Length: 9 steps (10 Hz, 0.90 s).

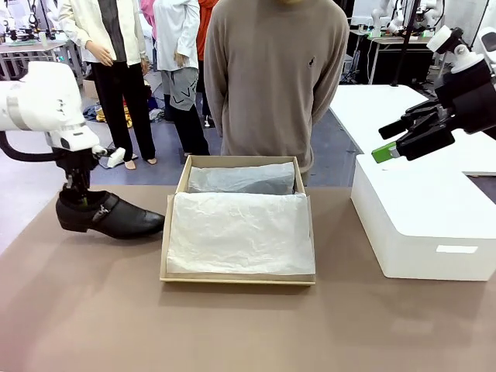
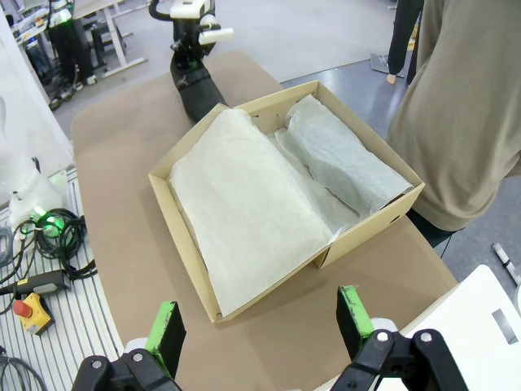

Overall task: Pack the shoes into the box.
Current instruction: Place the other shoe of the Shoes into the Shoes Box.

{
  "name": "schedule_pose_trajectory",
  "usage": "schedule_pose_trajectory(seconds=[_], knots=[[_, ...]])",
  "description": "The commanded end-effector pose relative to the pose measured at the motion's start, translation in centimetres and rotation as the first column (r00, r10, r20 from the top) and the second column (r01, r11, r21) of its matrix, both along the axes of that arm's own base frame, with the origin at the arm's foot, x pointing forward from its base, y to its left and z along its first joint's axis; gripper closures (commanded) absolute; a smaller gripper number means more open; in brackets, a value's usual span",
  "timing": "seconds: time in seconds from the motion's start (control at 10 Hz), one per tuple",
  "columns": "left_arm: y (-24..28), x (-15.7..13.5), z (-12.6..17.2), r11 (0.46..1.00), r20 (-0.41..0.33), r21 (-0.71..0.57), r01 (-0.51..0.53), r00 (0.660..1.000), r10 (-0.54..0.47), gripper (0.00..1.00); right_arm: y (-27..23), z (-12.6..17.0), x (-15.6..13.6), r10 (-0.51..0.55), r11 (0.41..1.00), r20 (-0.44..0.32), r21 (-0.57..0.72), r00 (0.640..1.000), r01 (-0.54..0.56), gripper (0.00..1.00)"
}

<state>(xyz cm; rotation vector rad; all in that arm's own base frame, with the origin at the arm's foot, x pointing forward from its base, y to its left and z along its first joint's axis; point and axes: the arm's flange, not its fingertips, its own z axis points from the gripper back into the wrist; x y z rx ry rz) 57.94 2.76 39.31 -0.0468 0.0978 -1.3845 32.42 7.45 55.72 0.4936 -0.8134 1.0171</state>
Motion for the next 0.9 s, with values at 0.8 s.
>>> schedule_pose_trajectory(seconds=[0.8], knots=[[0.9,-0.5,10.3,0.848,-0.008,-0.022,-0.529,0.848,0.529,1.0,0.0,-0.1,0.4,0.026,0.999,0.016,0.018,1.0,-0.026,0.0]])
